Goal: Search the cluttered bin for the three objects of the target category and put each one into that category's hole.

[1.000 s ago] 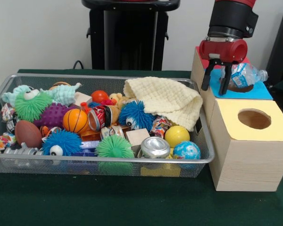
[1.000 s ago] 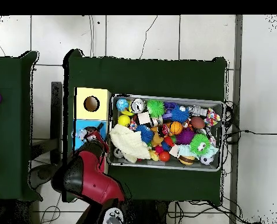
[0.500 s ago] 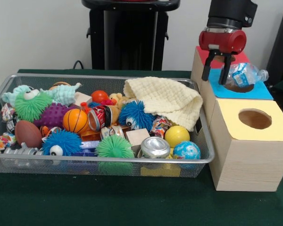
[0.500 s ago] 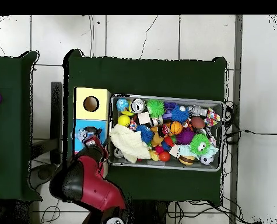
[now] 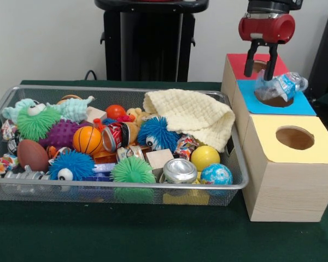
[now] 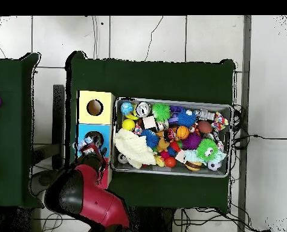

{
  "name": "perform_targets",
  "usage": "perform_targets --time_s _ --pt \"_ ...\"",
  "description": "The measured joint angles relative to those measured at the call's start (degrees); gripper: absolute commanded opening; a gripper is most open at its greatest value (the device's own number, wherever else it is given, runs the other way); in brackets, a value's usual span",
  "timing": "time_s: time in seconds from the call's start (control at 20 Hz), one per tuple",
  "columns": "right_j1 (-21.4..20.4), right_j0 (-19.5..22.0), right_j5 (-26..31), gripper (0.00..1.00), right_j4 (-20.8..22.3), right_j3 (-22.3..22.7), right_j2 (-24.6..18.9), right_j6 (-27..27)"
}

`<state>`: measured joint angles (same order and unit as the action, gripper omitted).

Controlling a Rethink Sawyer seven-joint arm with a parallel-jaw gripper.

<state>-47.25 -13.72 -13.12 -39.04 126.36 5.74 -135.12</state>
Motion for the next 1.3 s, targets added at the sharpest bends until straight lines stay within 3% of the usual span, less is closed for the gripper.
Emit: perform_targets --time_s 1.3 --pt "-0.11 1.59 0.26 1.00 0.00 0.07 -1.14 0.00"
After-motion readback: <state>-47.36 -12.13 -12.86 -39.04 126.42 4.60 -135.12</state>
